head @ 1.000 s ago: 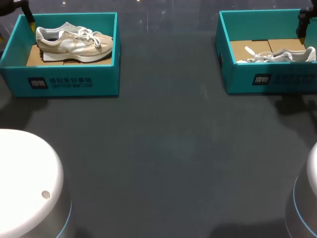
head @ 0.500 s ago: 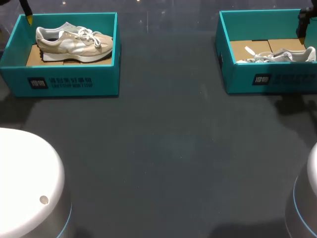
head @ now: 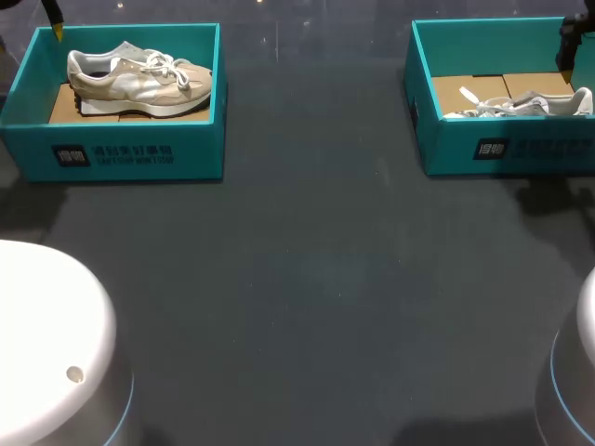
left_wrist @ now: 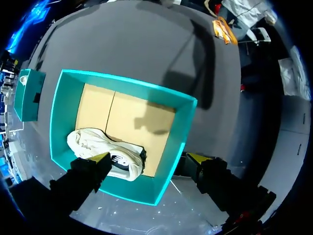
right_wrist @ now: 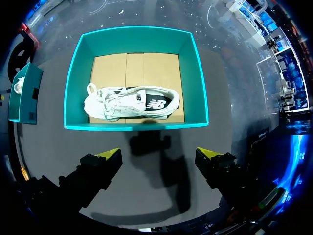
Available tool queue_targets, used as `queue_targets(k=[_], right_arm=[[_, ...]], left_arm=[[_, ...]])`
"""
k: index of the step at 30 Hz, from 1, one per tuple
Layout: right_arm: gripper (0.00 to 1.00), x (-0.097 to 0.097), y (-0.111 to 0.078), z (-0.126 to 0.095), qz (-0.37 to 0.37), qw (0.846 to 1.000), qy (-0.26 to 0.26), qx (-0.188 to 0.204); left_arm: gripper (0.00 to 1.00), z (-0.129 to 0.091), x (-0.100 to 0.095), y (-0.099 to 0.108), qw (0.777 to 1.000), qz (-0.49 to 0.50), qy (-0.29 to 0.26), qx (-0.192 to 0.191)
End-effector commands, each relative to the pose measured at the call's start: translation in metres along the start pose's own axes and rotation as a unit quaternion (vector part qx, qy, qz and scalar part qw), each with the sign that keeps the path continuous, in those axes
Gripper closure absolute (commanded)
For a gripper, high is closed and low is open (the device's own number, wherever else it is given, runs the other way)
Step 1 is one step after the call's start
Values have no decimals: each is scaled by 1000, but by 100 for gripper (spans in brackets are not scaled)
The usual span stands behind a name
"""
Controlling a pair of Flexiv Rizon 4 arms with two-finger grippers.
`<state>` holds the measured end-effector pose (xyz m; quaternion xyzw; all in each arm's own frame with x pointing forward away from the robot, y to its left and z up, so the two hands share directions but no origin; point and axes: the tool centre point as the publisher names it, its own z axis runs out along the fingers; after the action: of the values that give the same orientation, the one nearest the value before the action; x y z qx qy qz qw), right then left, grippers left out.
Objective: Take the shoe out of the shoebox, open the shoe tongue, remove and reinsert the insole, then place the shoe into the shoebox
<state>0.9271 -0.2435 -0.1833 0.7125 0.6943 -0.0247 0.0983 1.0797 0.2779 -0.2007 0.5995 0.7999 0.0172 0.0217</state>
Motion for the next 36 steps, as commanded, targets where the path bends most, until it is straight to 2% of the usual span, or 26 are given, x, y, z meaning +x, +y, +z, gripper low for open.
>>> queue_targets(k=[1, 2, 17, 21, 24, 36], right_arm=[[0, 0, -1, -1, 0, 1000, -1, 0], [0, 0, -1, -1, 0, 1000, -1, 0], [0, 0, -1, -1, 0, 1000, -1, 0], [0, 0, -1, -1, 0, 1000, -1, 0], [0, 0, -1, -1, 0, 1000, -1, 0], [0, 0, -1, -1, 0, 1000, -1, 0]], left_arm=[[0, 9, 0, 23, 999, 37, -9, -14], [0, 9, 1, 38, 999, 52, -10, -7], [0, 9, 1, 38, 999, 52, -10, -7], [0, 21, -7, 53, 996, 76, -11, -47], [0, 29, -10, 62, 993, 96, -19, -59], [0, 70, -18, 76, 989, 127, 8, -69]])
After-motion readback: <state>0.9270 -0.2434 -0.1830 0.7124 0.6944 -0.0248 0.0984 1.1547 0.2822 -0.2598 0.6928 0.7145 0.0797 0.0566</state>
